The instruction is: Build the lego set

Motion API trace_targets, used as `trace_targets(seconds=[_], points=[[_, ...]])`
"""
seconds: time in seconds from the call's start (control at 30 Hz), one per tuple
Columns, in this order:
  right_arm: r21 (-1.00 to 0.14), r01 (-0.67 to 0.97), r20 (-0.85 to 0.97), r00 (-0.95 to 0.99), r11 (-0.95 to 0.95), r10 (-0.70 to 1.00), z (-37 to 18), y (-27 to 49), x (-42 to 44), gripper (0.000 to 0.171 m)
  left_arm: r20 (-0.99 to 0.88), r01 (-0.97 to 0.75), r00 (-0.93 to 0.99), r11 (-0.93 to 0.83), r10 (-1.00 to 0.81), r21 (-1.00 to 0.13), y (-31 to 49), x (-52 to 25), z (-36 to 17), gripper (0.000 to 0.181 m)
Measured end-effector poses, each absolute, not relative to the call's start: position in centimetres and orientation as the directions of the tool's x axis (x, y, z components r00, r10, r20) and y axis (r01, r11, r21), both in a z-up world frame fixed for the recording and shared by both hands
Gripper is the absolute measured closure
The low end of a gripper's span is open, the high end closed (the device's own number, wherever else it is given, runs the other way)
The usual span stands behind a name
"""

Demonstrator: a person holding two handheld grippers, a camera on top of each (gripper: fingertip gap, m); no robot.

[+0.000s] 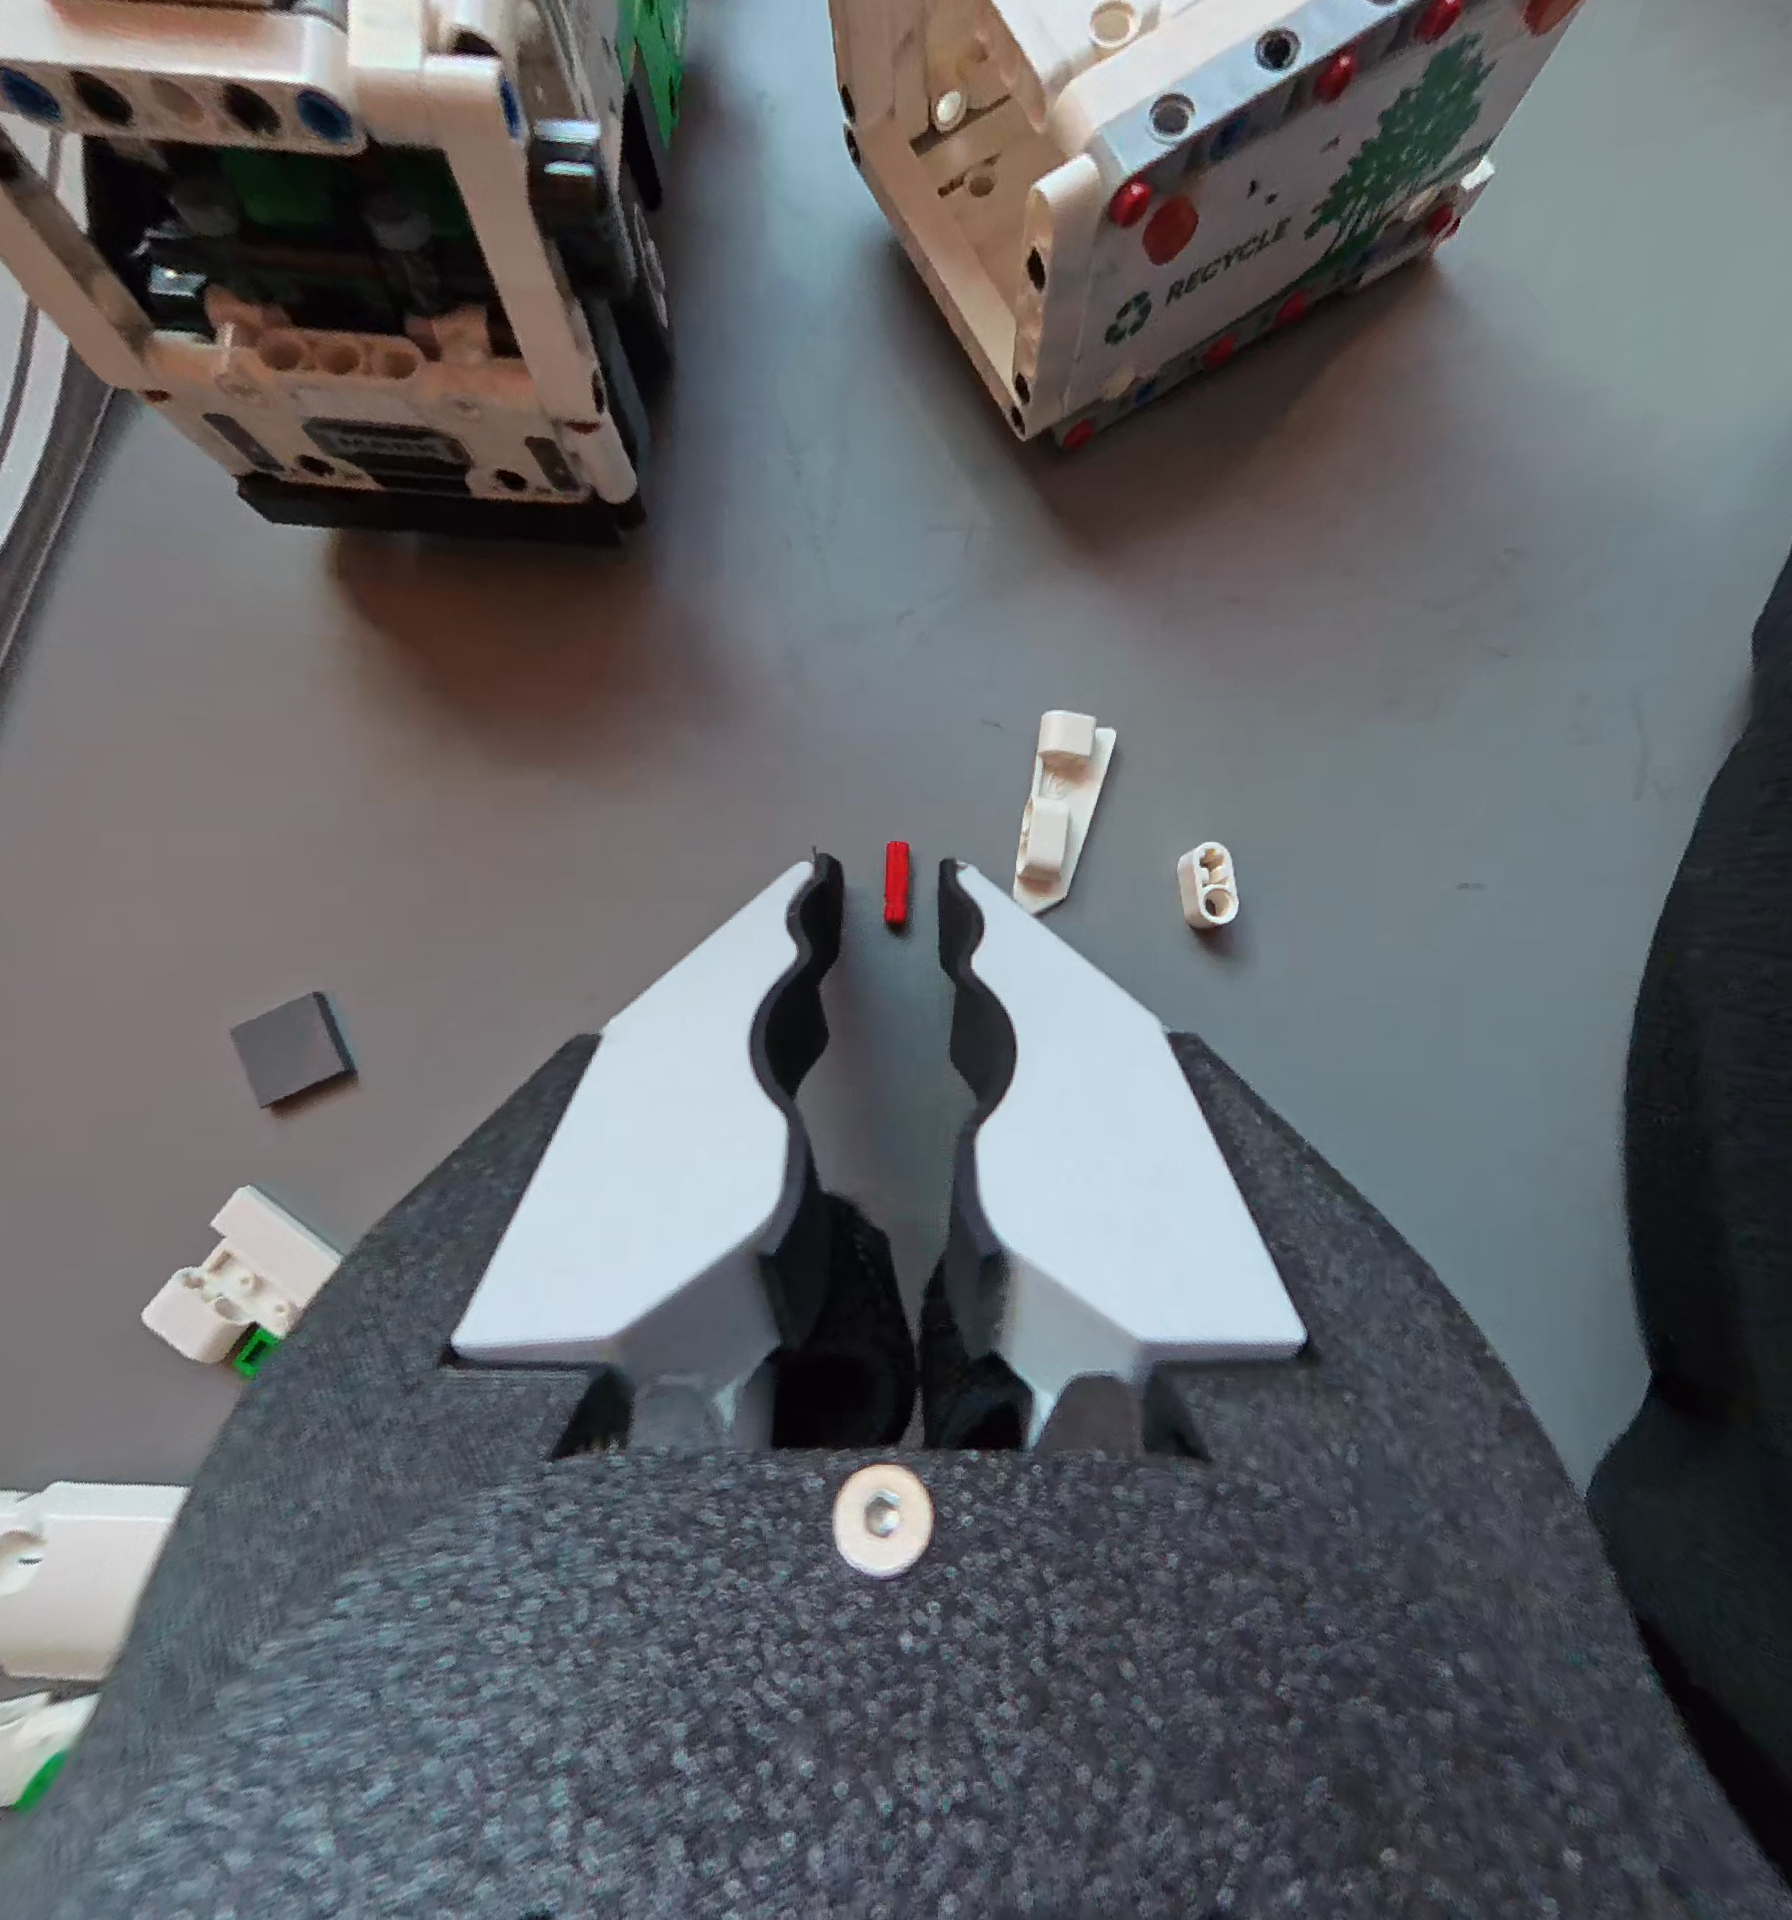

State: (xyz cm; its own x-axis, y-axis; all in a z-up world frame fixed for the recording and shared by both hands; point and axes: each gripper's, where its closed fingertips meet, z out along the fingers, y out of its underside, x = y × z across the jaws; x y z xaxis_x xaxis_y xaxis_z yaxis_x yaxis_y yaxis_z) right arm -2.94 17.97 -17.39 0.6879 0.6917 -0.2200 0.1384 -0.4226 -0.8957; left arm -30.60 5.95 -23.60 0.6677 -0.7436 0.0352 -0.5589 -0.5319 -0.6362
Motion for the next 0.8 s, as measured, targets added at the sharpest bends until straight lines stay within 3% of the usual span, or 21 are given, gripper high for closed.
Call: trace_targets(seconds=[0.03, 0.4, 0.67, 0.8], points=[[-0.897, 0.140, -0.211, 0.696, -0.419, 0.686, -17.3, 18.0, -2.5, 0.155, 0.042, -0.535, 0.682, -0.537, -0.730, -0.653, 6.2, -30.5, -23.4, 0.164], [-0.816, 0.378, 0.062, 0.809, -0.437, 0.584, -20.1, 22.5, -1.5, 0.150, 0.132, -0.281, 0.767, -0.514, -0.627, -0.810, 8.3, -30.3, -19.8, 0.161], [-0.721, 0.461, 0.008, 0.752, -0.517, 0.659, -22.9, 24.4, -7.0, 0.150, 0.115, -0.260, 0.792, -0.502, -0.600, -0.825, 8.1, -31.1, -19.0, 0.162], [-0.696, 0.471, -0.008, 0.750, -0.542, 0.662, -23.5, 24.6, -7.5, 0.166, 0.117, -0.247, 0.806, -0.509, -0.580, -0.825, 8.1, -31.7, -19.0, 0.163]])
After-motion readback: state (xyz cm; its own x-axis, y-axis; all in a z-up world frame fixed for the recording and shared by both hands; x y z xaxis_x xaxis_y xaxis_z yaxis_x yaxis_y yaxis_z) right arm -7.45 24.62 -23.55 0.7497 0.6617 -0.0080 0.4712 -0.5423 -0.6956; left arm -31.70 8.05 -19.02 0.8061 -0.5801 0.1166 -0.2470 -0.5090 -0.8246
